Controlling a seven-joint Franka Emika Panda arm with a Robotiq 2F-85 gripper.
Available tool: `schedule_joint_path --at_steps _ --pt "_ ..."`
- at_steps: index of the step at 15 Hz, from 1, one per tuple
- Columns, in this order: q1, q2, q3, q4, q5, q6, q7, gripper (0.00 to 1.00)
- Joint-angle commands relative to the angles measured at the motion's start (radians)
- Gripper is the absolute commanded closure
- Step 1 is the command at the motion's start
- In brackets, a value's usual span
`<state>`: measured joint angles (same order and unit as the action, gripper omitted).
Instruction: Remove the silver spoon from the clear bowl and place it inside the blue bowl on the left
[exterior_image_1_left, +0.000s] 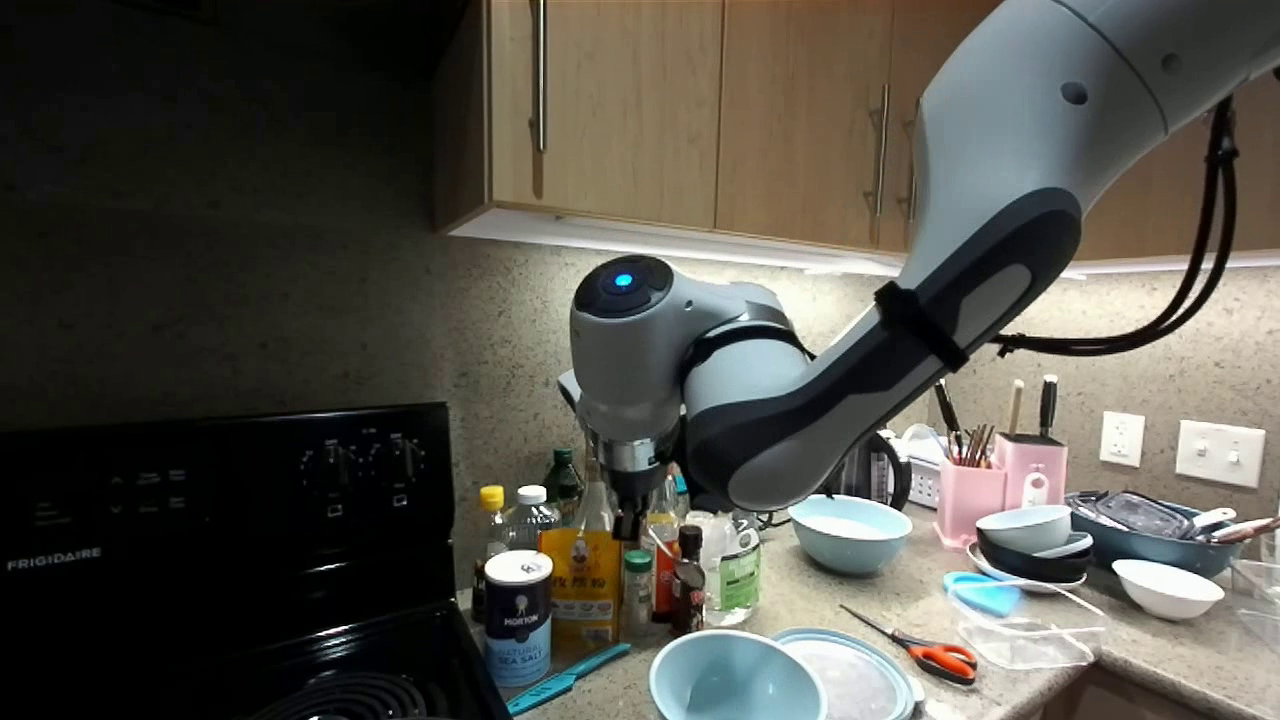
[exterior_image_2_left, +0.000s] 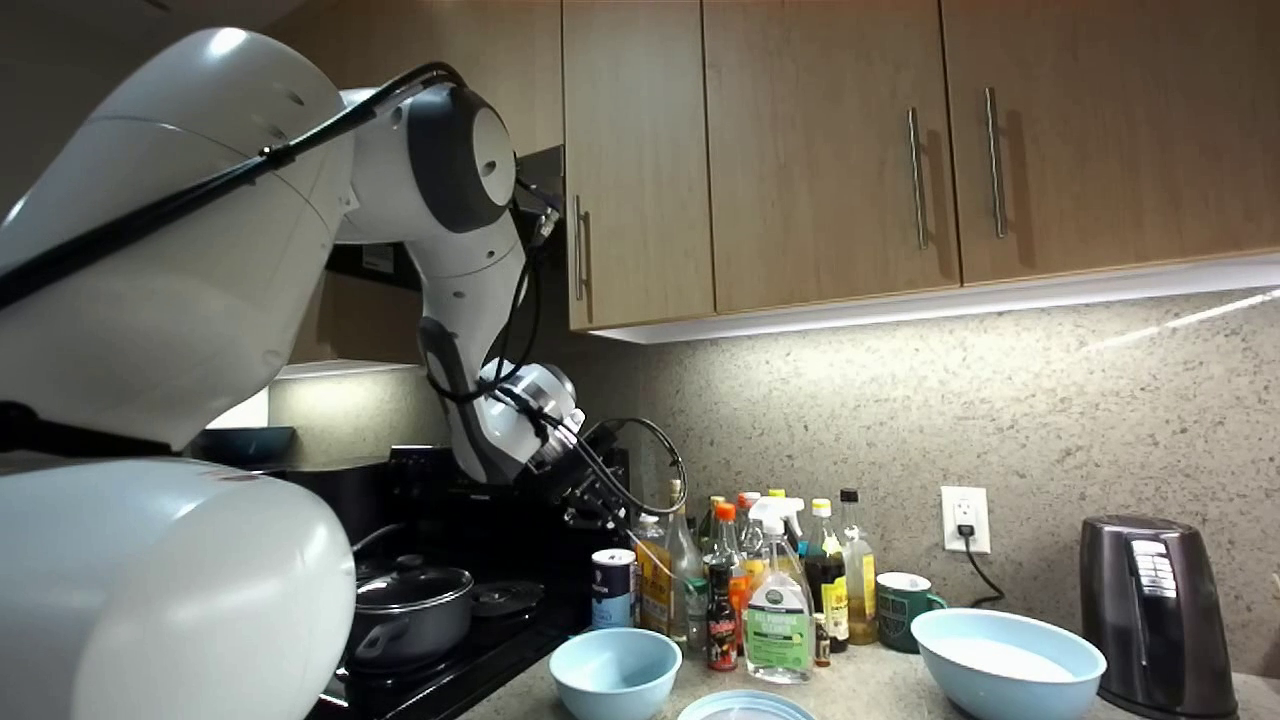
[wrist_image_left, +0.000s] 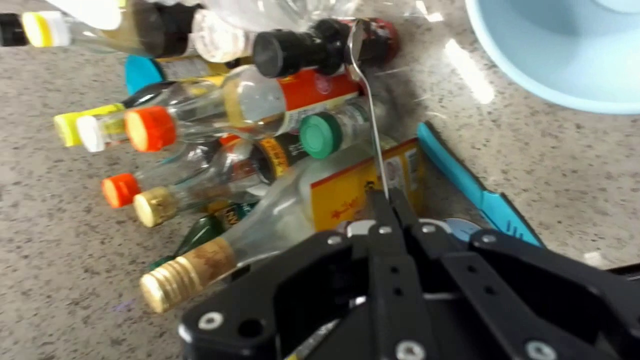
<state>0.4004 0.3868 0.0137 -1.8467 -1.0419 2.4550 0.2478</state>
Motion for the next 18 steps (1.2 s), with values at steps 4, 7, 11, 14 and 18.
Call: schedule_joint_path --at_steps 4,7,11,14,18 --pt "0.0 -0.136 0.11 -0.067 -0.065 -0.246 0.068 0.99" --pt "-0.027 -0.1 0.154 -0.017 -0.064 -0.272 0.063 0.98" --pt "-0.021 -0.125 0.173 -0.04 -0.063 -0.307 0.088 0.99" --pt "-0.034 -0.097 0.19 -0.06 -0.028 -0.269 0.083 0.99" --pt "-0.057 -0.047 0.201 -0.091 0.023 -0.117 0.096 0.99"
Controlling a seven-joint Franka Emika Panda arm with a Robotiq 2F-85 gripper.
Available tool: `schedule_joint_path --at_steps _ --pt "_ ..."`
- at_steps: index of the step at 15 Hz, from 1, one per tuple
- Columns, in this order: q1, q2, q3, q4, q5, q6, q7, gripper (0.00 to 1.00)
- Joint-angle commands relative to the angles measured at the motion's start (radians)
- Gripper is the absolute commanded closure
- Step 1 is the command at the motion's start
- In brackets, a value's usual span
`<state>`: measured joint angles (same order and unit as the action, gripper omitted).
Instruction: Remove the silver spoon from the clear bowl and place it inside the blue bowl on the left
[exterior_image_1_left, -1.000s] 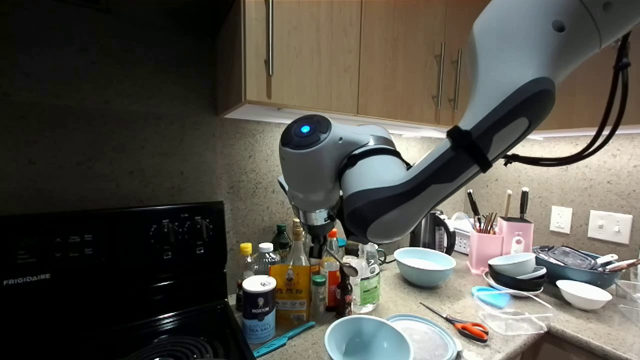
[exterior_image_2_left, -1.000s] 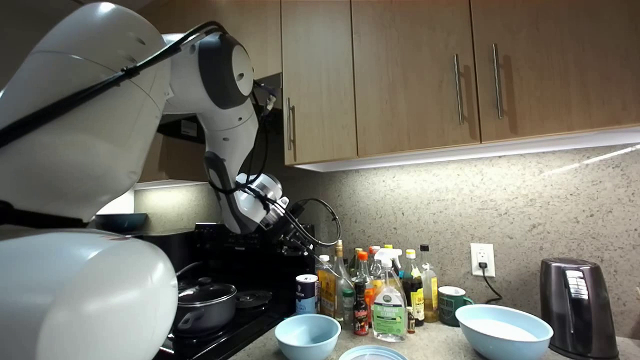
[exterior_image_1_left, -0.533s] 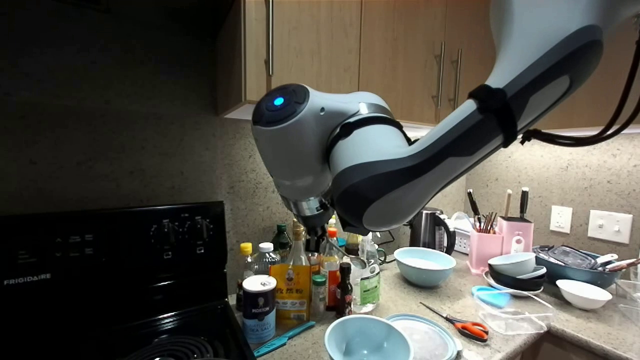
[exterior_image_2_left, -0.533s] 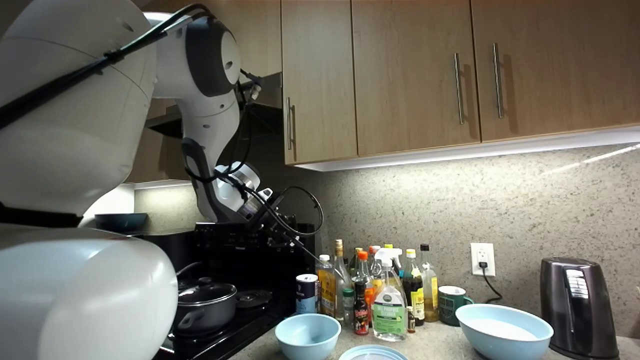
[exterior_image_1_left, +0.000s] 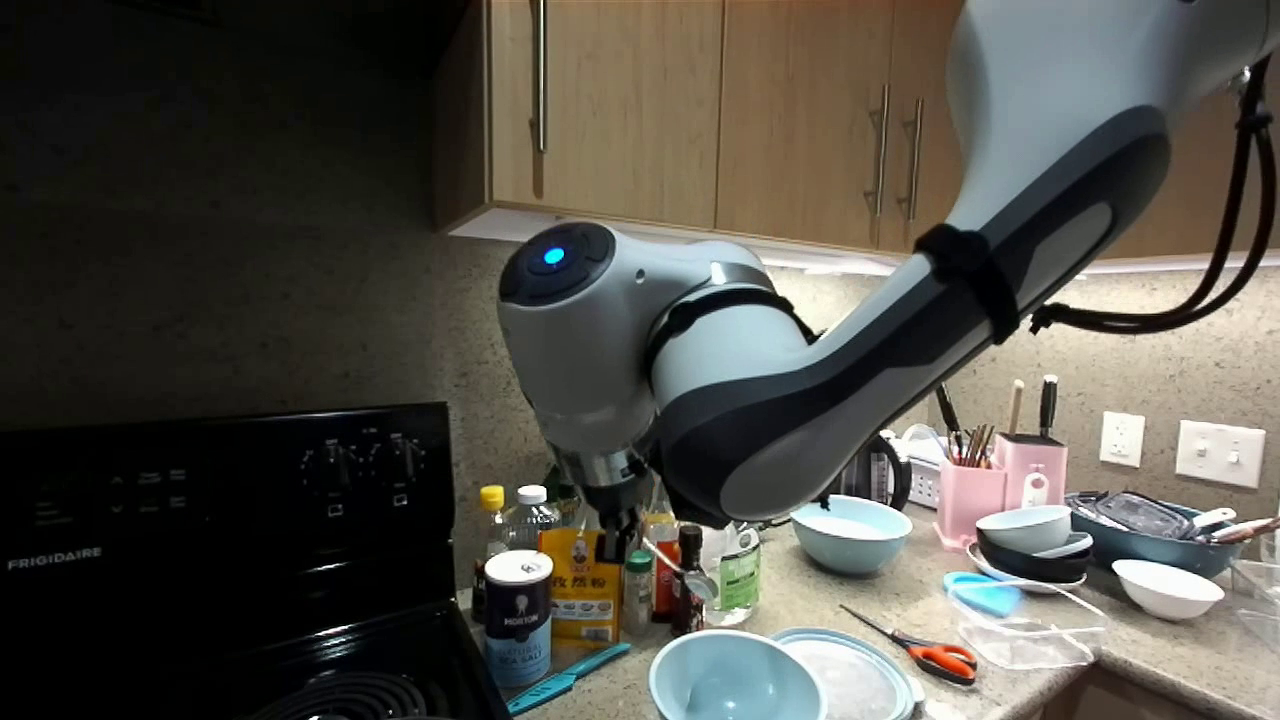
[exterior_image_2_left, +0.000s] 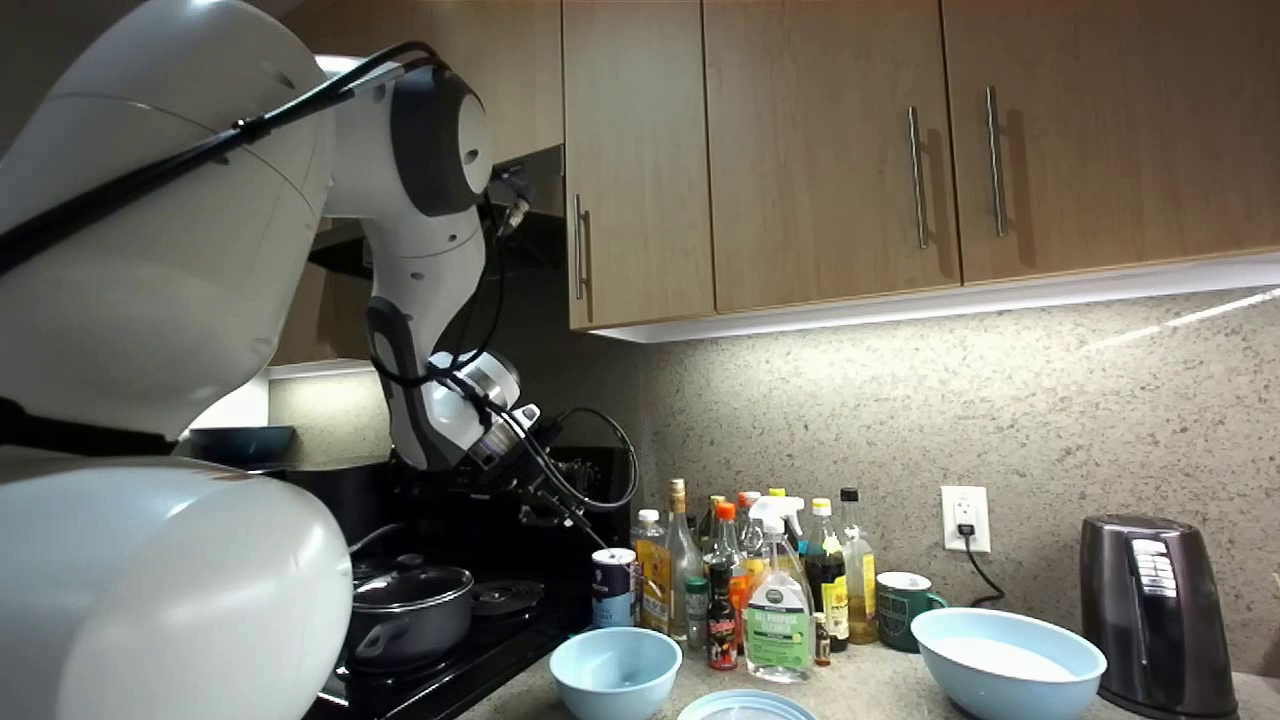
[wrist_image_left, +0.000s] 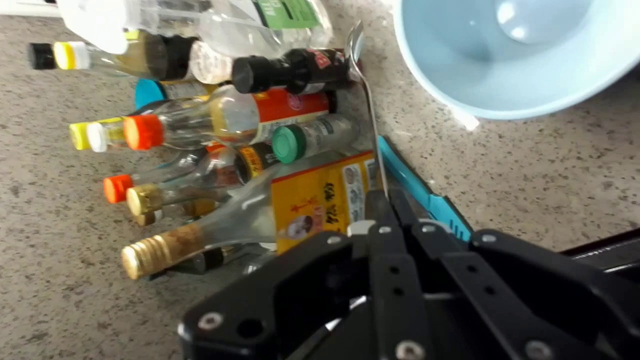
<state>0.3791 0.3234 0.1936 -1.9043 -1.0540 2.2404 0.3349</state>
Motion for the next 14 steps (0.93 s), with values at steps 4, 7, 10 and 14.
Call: schedule_joint_path --at_steps 4,7,10,14 --pt "-0.052 0.061 0.011 -0.045 0.082 0.238 -0.002 0.99" --pt "-0.031 0.061 -0.018 -0.045 0.068 0.216 0.029 0.99" --pt "-0.03 0.082 -0.022 -0.022 0.07 0.215 0.002 0.98" --pt "-0.004 0.068 -0.042 -0.016 0.009 0.168 0.033 0.99"
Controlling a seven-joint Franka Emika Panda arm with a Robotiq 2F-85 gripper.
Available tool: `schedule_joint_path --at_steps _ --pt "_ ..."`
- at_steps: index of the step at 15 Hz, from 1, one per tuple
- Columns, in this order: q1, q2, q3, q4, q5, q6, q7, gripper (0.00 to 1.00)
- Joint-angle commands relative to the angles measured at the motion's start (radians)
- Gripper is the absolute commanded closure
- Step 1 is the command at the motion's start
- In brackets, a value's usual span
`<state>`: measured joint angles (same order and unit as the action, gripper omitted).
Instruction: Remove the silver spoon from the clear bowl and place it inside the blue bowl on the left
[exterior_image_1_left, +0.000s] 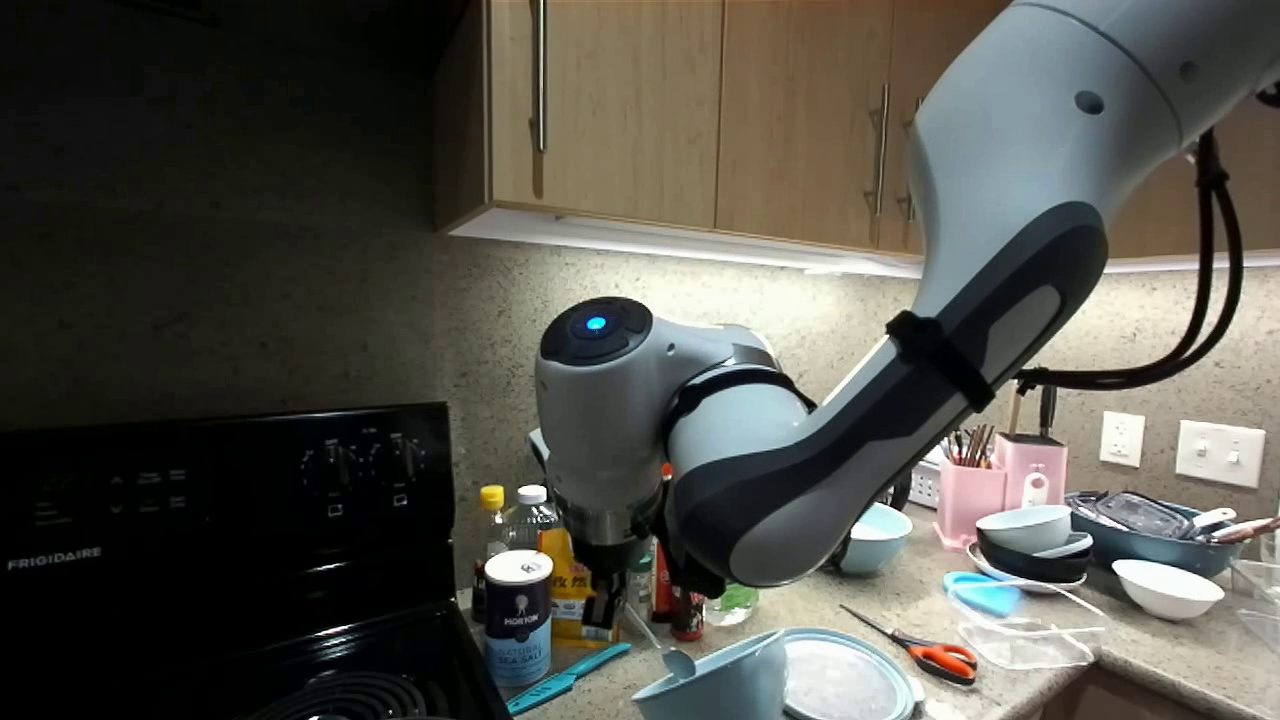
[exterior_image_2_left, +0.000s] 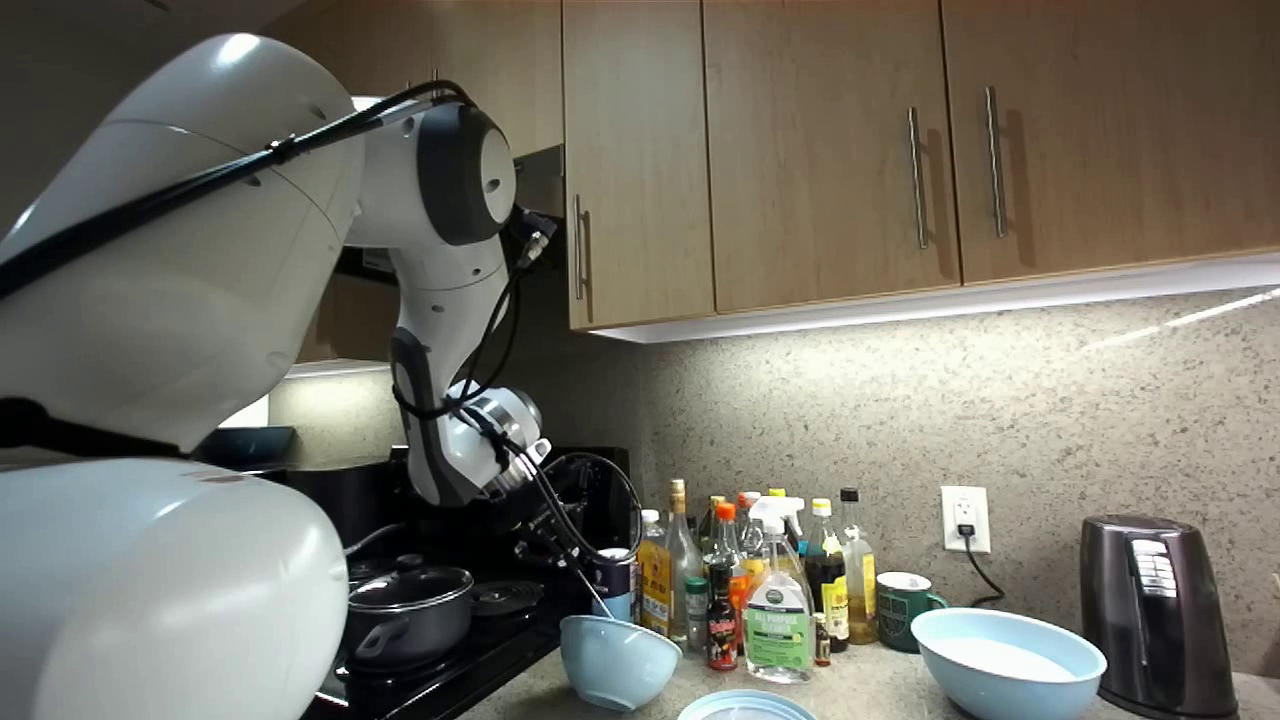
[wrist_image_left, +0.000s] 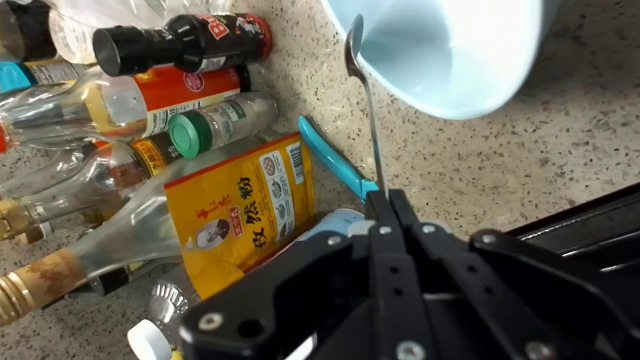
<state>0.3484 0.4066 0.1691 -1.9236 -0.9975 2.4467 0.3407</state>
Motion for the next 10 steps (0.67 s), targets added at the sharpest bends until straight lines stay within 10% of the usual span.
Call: schedule_joint_path --at_steps 1,10 --pt "0.037 -0.027 -0.02 0.002 -0.067 -0.061 0.04 0.99" --pt "0.105 -0.102 0.044 -0.018 -0.149 -0.295 0.198 0.99"
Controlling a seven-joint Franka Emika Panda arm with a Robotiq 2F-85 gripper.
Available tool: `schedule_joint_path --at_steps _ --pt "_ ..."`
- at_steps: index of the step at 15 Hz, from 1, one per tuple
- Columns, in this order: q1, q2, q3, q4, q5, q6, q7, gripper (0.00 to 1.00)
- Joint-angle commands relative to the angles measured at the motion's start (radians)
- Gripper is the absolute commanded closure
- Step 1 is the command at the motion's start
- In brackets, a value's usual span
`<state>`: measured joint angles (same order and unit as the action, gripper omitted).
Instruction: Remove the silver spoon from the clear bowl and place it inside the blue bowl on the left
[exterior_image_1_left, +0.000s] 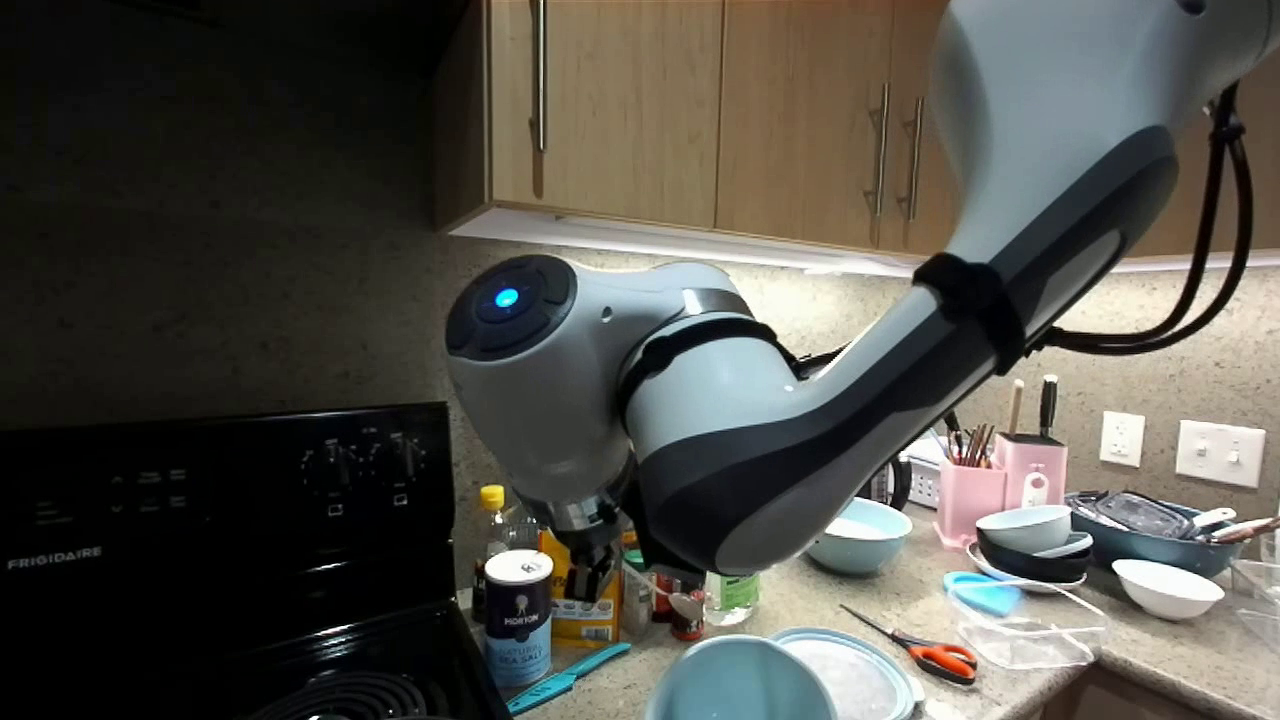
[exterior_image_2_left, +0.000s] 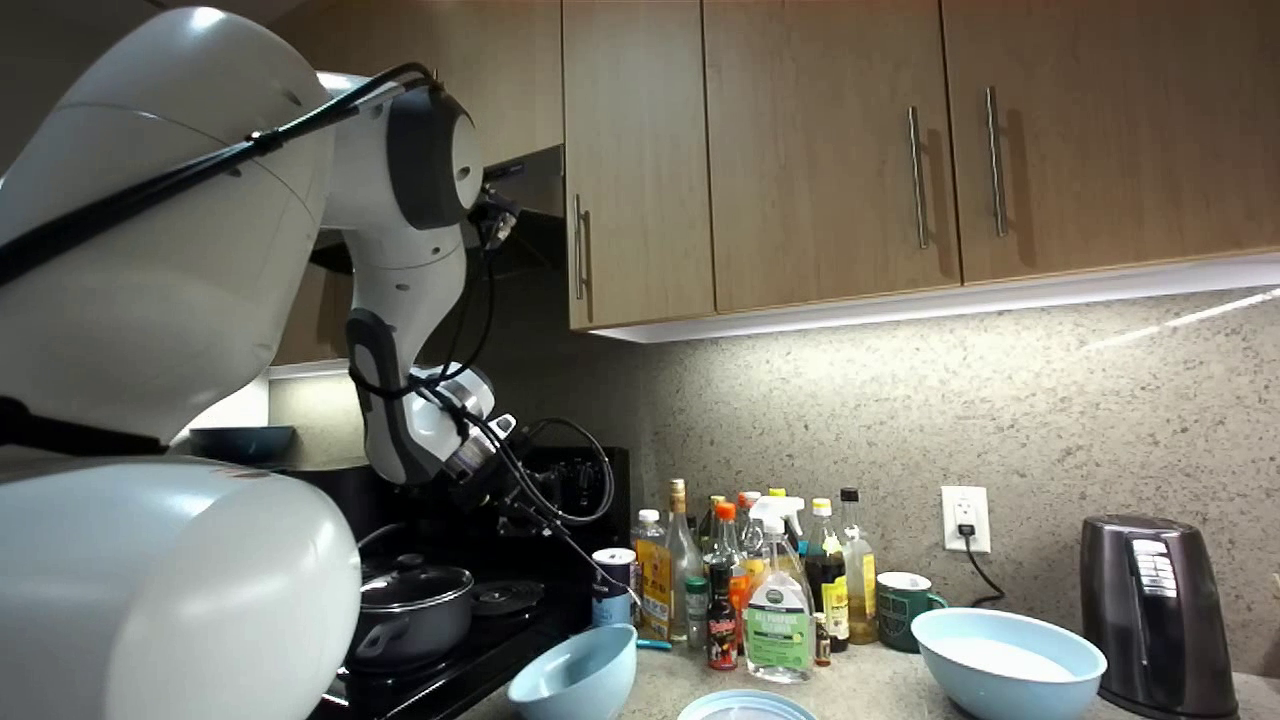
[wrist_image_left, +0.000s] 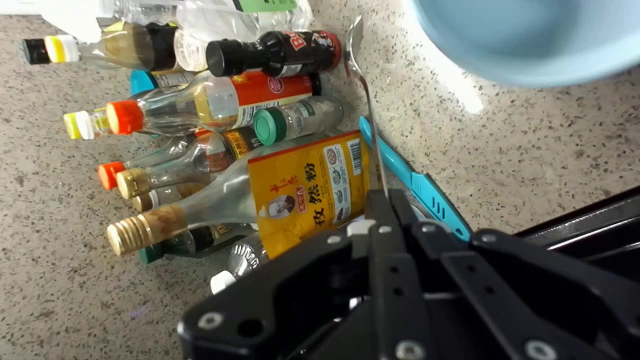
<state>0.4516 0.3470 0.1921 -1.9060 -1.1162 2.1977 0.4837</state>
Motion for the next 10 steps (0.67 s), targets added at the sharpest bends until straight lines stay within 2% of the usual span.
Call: schedule_joint_path --at_steps 1,10 --pt "-0.001 -0.046 0.027 -0.036 -0.03 -0.05 0.06 0.99" --pt "-0.01 -0.062 0.037 -0.038 -0.032 -0.066 0.054 0.99"
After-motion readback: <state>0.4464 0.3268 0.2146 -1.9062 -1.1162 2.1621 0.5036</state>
